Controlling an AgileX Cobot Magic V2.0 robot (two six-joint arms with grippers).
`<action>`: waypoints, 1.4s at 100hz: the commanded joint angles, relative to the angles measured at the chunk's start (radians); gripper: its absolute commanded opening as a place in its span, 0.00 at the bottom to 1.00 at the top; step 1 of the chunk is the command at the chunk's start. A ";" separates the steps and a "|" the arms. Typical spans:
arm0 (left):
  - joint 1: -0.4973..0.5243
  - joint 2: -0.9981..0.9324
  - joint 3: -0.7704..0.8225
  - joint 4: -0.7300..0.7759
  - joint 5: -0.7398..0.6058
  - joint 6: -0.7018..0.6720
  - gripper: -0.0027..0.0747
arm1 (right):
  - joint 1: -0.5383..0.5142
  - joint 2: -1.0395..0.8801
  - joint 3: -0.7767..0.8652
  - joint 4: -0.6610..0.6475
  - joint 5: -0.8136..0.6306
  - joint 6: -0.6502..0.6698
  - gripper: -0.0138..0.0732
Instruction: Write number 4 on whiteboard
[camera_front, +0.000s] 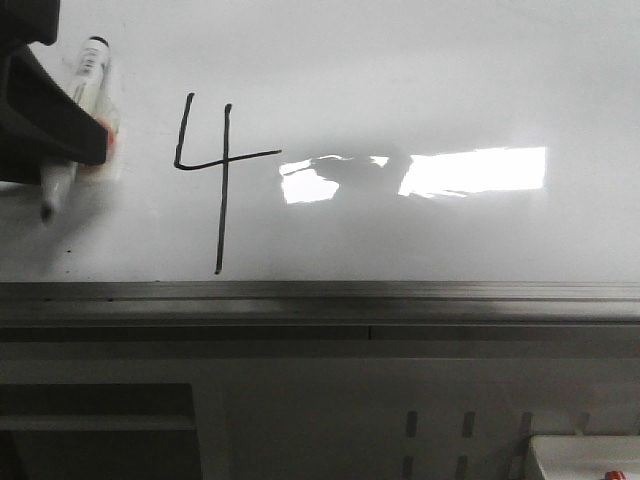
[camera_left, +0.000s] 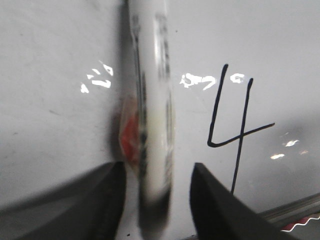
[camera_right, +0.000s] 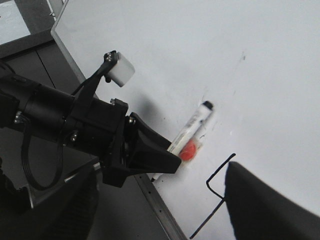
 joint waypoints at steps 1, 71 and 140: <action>0.001 -0.013 -0.033 -0.016 -0.060 -0.006 0.69 | -0.008 -0.030 -0.029 0.011 -0.062 -0.014 0.70; 0.001 -0.714 0.069 0.294 -0.053 0.001 0.01 | -0.008 -0.439 0.303 -0.074 -0.274 -0.014 0.09; 0.001 -1.047 0.299 0.321 -0.056 0.001 0.01 | -0.008 -0.891 0.685 -0.070 -0.256 -0.014 0.08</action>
